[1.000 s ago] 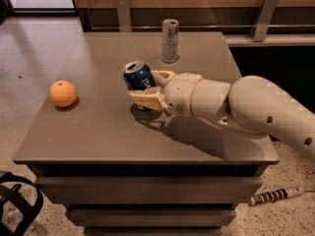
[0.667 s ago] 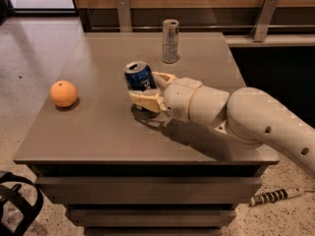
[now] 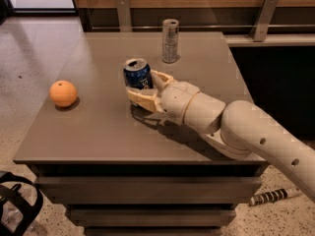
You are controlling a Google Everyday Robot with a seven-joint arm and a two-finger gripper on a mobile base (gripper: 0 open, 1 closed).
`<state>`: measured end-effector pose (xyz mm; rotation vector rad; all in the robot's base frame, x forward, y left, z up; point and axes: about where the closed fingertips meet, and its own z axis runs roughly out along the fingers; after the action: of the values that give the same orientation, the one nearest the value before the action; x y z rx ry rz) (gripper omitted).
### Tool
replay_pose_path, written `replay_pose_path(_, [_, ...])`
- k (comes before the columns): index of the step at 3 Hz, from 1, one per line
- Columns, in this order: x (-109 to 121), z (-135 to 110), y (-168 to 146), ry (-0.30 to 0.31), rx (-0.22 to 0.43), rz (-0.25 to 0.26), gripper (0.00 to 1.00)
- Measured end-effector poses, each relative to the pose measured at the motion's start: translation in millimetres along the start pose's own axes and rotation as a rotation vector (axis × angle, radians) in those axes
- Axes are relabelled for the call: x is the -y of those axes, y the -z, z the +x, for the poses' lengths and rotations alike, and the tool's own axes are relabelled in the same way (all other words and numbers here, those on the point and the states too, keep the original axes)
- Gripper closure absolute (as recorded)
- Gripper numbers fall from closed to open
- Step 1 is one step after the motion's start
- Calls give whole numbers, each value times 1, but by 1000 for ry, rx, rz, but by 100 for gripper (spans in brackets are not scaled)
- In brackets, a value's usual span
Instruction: Place pepsi can upright
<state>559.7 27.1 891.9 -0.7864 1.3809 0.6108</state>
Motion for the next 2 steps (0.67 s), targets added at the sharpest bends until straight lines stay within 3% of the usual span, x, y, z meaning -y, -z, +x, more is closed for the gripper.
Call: replay_pose_path(2, [-1, 4, 15, 0, -13, 50, 100])
